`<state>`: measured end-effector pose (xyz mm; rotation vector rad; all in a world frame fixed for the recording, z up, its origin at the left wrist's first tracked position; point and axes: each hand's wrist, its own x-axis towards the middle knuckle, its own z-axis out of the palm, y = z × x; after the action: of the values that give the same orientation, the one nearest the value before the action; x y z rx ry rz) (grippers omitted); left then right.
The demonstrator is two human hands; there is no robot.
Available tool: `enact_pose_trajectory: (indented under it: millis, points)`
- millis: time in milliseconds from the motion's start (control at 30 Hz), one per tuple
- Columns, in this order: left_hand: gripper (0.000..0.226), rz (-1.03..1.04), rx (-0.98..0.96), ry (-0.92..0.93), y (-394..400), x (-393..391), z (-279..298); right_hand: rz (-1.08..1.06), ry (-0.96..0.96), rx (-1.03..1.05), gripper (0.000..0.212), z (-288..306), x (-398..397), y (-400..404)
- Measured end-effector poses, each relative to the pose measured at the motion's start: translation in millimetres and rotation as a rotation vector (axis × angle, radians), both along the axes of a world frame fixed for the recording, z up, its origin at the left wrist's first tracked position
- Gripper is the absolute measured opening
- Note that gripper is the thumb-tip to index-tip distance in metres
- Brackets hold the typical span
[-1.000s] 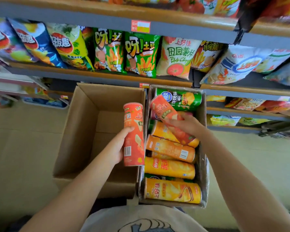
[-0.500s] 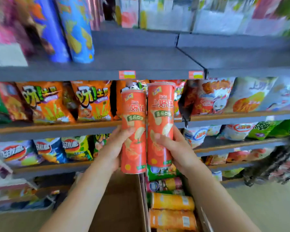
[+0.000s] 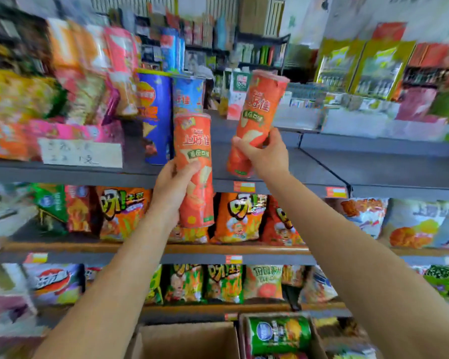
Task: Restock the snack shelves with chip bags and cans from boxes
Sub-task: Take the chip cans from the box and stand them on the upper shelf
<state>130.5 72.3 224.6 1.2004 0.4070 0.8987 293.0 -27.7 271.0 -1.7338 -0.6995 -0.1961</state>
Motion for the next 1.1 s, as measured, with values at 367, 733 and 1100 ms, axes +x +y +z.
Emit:
enact_pose_trajectory:
  millis: [367, 733, 1100]
  points:
    - [0.026, -0.069, -0.041, 0.072, 16, -2, -23, 0.022, 0.033, -0.259, 0.065, -11, 31, 90]
    - [0.033, -0.081, 0.008, -0.058, 5, 3, 23, 0.472, 0.221, -0.282, 0.077, -5, -31, 14]
    - [0.019, 0.241, 0.692, 0.397, 40, 16, -8, 0.297, 0.076, -0.15, 0.059, 1, -13, 6]
